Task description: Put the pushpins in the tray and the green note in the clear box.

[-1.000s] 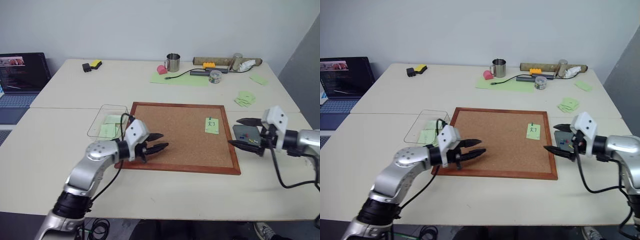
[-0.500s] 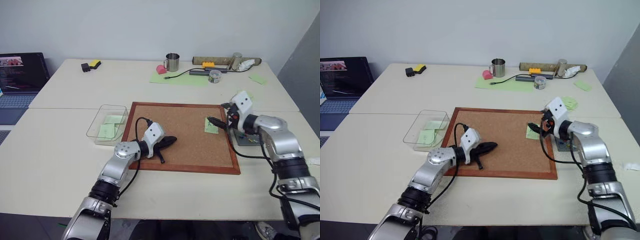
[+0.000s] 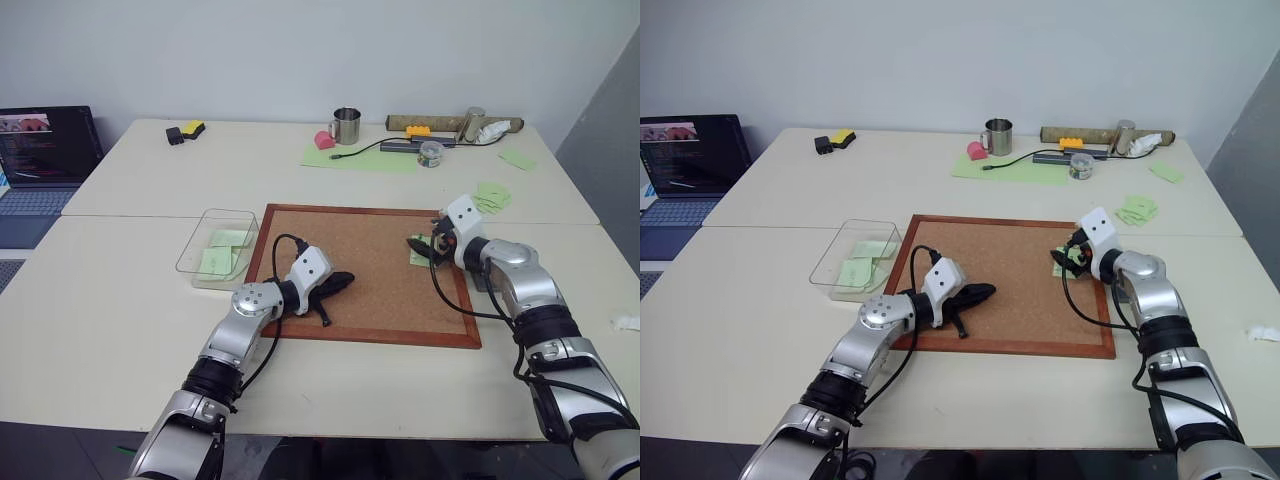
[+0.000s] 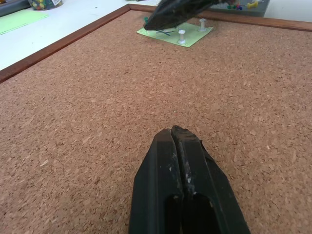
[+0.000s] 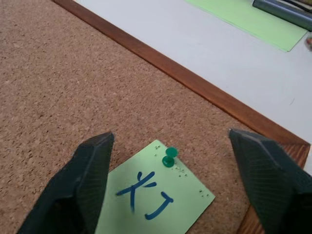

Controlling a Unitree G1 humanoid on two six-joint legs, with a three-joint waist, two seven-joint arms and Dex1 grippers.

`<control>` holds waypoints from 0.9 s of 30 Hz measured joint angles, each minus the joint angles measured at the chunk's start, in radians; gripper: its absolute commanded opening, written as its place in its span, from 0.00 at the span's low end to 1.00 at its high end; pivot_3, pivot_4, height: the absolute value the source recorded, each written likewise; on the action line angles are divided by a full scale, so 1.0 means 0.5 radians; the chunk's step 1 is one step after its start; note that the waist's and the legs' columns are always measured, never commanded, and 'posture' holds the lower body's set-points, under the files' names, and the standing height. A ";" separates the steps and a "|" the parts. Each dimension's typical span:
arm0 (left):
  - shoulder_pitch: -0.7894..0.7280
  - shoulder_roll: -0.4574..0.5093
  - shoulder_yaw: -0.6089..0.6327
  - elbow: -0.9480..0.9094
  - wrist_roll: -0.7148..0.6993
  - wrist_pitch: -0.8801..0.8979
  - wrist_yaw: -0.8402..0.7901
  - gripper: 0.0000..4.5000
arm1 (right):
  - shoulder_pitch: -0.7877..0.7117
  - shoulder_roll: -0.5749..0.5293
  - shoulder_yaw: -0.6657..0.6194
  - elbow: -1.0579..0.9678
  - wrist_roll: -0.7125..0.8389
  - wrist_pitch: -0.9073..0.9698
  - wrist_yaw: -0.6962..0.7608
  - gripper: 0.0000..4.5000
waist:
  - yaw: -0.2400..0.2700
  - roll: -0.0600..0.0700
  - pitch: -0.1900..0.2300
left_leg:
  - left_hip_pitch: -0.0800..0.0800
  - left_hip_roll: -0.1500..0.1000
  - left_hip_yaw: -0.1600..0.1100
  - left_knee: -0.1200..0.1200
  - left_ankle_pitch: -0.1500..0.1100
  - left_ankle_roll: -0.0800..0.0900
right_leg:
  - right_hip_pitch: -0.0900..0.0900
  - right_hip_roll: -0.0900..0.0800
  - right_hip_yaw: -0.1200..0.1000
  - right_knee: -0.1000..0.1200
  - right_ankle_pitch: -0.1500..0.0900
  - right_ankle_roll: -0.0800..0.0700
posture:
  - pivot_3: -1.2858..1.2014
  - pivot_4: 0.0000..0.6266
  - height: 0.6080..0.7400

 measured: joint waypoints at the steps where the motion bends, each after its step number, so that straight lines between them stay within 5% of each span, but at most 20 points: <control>1: 0.006 0.001 0.002 -0.007 0.000 0.001 0.002 0.00 | 0.000 0.009 -0.001 0.015 0.000 -0.006 0.000 0.66 | -0.001 0.000 0.000 | 0.000 0.000 0.000 0.000 0.000 0.000 | 0.000 0.000 0.000 0.000 0.000 0.000 | 0.52 0.24 1.00; 14: 0.040 0.010 0.003 -0.071 0.000 0.042 0.032 0.00 | -0.068 0.057 -0.007 0.157 -0.011 -0.038 -0.022 0.02 | -0.009 0.000 0.000 | 0.000 0.000 0.000 0.000 0.000 0.000 | -0.001 0.000 0.001 0.001 0.000 0.000 | 0.52 0.24 1.00; 27: 0.045 0.003 0.001 -0.069 0.024 0.052 0.072 0.00 | -0.050 0.057 -0.032 0.101 0.001 0.012 -0.011 0.01 | -0.008 0.000 0.000 | 0.000 0.000 0.000 0.000 0.000 0.000 | -0.001 0.000 0.001 0.001 0.000 0.000 | 0.52 0.24 1.00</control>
